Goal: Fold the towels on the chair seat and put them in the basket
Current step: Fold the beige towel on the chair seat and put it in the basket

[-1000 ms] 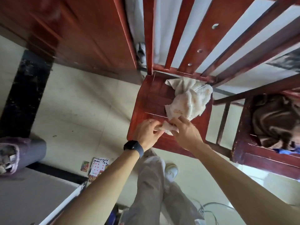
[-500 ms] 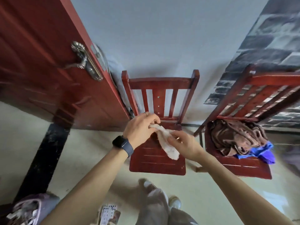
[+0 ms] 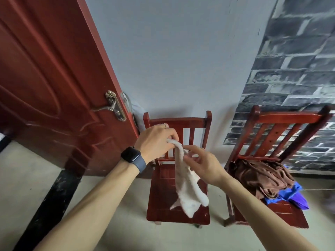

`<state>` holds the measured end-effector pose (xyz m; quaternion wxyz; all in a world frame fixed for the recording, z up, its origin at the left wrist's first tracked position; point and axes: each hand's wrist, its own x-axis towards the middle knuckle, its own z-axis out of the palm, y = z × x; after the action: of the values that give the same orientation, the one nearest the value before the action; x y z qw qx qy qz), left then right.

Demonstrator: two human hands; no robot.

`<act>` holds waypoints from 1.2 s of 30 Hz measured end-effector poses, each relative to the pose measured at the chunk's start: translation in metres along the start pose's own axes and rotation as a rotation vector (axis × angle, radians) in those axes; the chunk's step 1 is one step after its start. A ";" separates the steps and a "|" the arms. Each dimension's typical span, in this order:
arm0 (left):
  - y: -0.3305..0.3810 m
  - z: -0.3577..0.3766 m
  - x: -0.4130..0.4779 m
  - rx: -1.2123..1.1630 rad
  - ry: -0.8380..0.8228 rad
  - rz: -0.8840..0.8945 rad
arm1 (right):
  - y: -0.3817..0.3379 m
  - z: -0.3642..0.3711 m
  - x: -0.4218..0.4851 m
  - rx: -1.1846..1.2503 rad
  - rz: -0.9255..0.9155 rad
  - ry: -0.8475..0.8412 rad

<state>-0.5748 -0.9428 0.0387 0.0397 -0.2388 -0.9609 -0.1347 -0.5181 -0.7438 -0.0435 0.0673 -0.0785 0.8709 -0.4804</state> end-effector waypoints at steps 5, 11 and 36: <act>0.006 -0.038 0.010 0.131 0.018 0.124 | -0.034 -0.003 0.007 -0.019 -0.077 0.194; -0.025 -0.066 0.013 0.132 -0.023 0.098 | -0.033 -0.012 0.010 -0.372 -0.005 0.158; -0.130 -0.042 -0.014 -0.603 0.197 -0.362 | 0.027 0.035 0.013 -0.300 0.179 0.355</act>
<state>-0.6233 -1.0709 0.0457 0.0352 -0.0516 -0.8962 -0.4393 -0.5261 -0.7611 -0.0848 -0.0571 0.0756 0.9342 -0.3440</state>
